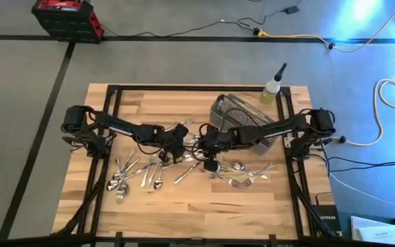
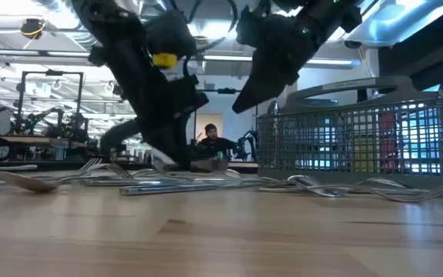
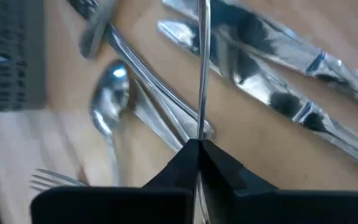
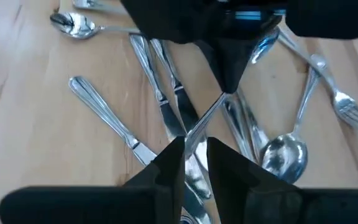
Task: Sort silverware
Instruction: Put the silver spoon into the gray silverware organizer
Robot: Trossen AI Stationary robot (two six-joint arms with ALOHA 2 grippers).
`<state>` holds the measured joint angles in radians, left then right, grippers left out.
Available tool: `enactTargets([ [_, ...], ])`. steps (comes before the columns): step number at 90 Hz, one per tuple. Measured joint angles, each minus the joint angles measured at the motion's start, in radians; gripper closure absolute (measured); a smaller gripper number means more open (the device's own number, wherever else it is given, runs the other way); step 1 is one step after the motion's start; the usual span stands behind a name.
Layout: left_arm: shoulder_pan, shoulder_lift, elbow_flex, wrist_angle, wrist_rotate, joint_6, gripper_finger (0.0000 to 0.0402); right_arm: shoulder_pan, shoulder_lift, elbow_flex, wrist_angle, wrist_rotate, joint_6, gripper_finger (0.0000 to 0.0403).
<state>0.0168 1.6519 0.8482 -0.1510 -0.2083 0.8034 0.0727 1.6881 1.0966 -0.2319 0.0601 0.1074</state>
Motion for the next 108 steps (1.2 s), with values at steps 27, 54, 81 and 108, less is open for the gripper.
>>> enactTargets([
  [27, -0.05, -0.051, 0.002, -0.048, -0.111, -0.035, 0.04, 0.011, -0.018, 0.001, 0.072, -0.025, 0.022, 0.0352],
  [54, -0.098, -0.052, 0.003, -0.048, -0.251, -0.004, 0.0401, 0.021, -0.034, -0.07, 0.222, -0.047, 0.054, 0.0352],
  [81, -0.104, -0.054, 0.005, 0.07, -0.464, 0.248, 0.0401, 0.054, -0.23, -0.192, 0.263, 0.094, 0.104, 0.0352],
  [108, -0.089, -0.054, 0.005, 0.434, -0.497, 0.834, 0.0401, 0.136, -0.476, -0.373, 0.29, 0.405, 0.177, 0.0352],
])
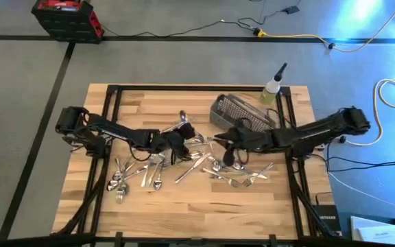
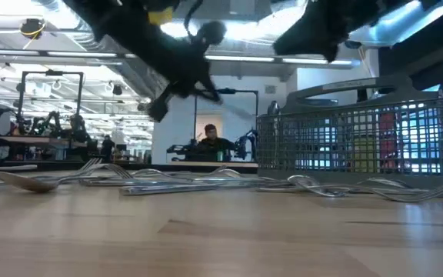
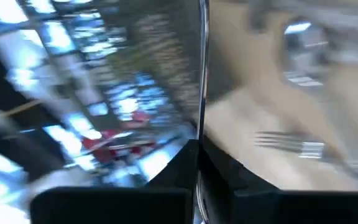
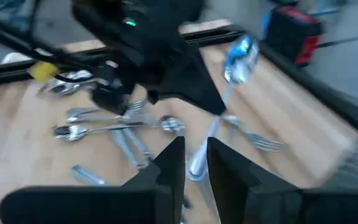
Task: Sort silverware
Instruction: Put the silver spoon into the gray silverware organizer
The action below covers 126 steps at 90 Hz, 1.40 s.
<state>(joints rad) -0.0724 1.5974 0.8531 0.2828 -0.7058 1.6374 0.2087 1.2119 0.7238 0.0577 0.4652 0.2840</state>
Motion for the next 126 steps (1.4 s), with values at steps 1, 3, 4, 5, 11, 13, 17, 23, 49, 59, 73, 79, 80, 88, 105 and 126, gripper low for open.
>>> enactTargets([
  [1, 0.002, 0.0, 0.0, 0.017, 0.0, 0.017, 0.0401, 0.003, -0.009, -0.006, 0.001, 0.008, 0.002, 0.0352],
  [3, 0.006, 0.0, 0.0, 0.053, -0.001, 0.047, 0.0401, 0.008, -0.027, -0.018, 0.002, 0.021, 0.006, 0.0352],
  [4, 0.008, 0.0, 0.0, 0.07, -0.001, 0.063, 0.0401, 0.01, -0.036, -0.024, 0.002, 0.026, 0.007, 0.0352],
  [5, 0.01, 0.0, 0.0, 0.088, 0.0, 0.078, 0.0401, 0.012, -0.044, -0.03, 0.001, 0.032, 0.008, 0.0352],
  [11, 0.029, 0.0, 0.007, 0.159, 0.013, 0.161, 0.0402, 0.022, -0.088, -0.059, 0.001, 0.058, 0.023, 0.0352],
  [13, 0.036, 0.0, 0.012, 0.172, 0.022, 0.182, 0.0401, 0.023, -0.102, -0.068, 0.001, 0.067, 0.026, 0.0352],
  [17, 0.053, 0.0, 0.031, 0.172, 0.04, 0.216, 0.0401, 0.023, -0.126, -0.082, 0.0, 0.072, 0.03, 0.0352],
  [23, 0.084, 0.0, 0.062, 0.151, 0.074, 0.261, 0.0401, 0.023, -0.151, -0.1, 0.001, 0.072, 0.037, 0.0352],
  [49, 0.219, 0.017, 0.174, 0.15, 0.299, 0.449, 0.0401, 0.023, -0.164, -0.116, -0.004, 0.069, 0.049, 0.0352],
  [59, 0.26, 0.068, 0.227, 0.137, 0.356, 0.567, 0.0401, 0.023, -0.164, -0.116, -0.002, 0.072, 0.049, 0.0352],
  [73, 0.302, 0.156, 0.304, 0.138, 0.37, 0.647, 0.0401, 0.023, -0.164, -0.116, -0.009, 0.074, 0.049, 0.0352],
  [79, 0.319, 0.188, 0.326, 0.14, 0.369, 0.668, 0.0401, 0.023, -0.164, -0.116, -0.018, 0.073, 0.049, 0.0352],
  [80, 0.321, 0.193, 0.329, 0.139, 0.368, 0.673, 0.0401, 0.023, -0.164, -0.116, -0.019, 0.073, 0.049, 0.0352],
  [88, 0.335, 0.225, 0.342, 0.161, 0.361, 0.698, 0.0401, 0.023, -0.164, -0.116, -0.043, 0.071, 0.049, 0.0352],
  [105, 0.34, 0.258, 0.348, 0.163, 0.357, 0.701, 0.0401, 0.023, -0.163, -0.116, -0.062, 0.066, 0.049, 0.0352],
  [126, 0.36, 0.265, 0.348, 0.102, 0.323, 0.698, 0.0398, 0.023, -0.163, -0.116, -0.061, 0.054, 0.049, 0.0352],
])
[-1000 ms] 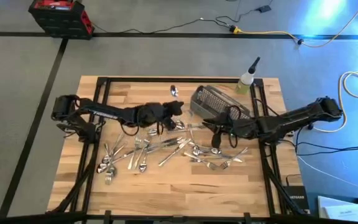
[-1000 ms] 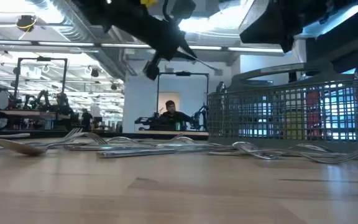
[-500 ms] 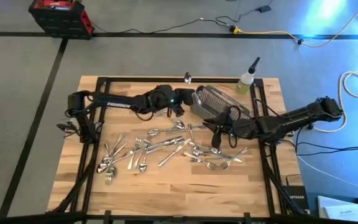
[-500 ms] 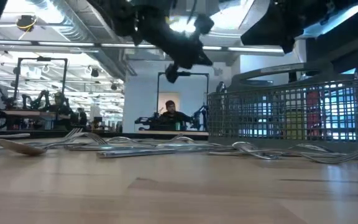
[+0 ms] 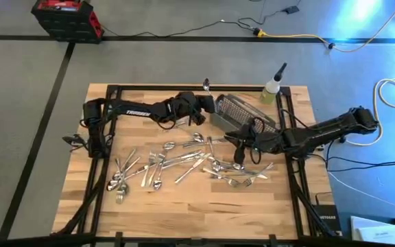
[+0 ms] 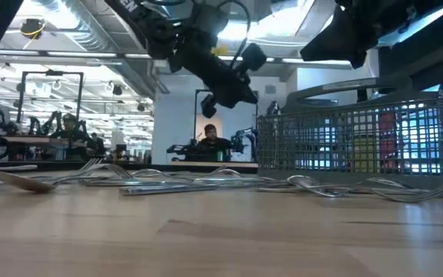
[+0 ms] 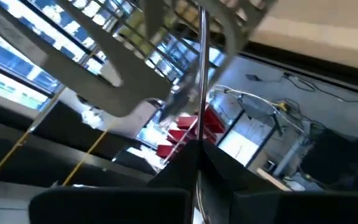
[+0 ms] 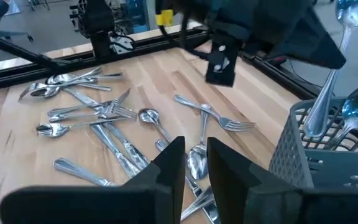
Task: Sort silverware
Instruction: Put the silver spoon into the gray silverware organizer
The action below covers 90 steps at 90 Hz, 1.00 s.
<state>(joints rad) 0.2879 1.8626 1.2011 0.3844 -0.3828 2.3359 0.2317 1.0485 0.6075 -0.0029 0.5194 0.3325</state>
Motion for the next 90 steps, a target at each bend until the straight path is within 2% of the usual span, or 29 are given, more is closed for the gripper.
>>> enactTargets([
  [90, -0.011, 0.0, 0.0, -0.01, -0.002, -0.119, 0.0397, 0.0, 0.0, 0.0, -0.009, -0.042, 0.0, 0.0352],
])
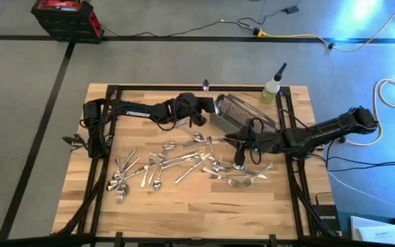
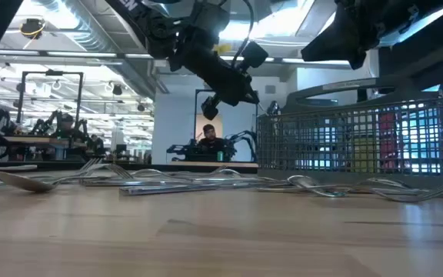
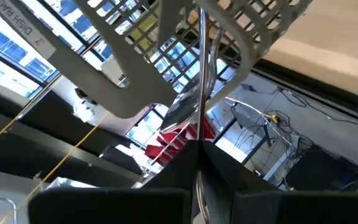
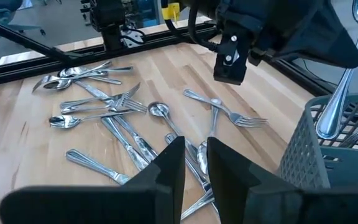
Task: Sort silverware
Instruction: Put the silver spoon into the gray silverware organizer
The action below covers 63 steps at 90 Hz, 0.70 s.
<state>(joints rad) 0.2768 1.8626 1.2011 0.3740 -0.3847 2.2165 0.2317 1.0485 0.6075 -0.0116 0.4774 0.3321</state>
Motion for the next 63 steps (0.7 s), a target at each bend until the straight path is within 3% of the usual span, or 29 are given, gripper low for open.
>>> enactTargets([
  [63, 0.001, -0.002, 0.0, -0.028, -0.012, -0.049, 0.0397, 0.0, 0.0, 0.0, 0.0, -0.026, 0.0, 0.0352],
])
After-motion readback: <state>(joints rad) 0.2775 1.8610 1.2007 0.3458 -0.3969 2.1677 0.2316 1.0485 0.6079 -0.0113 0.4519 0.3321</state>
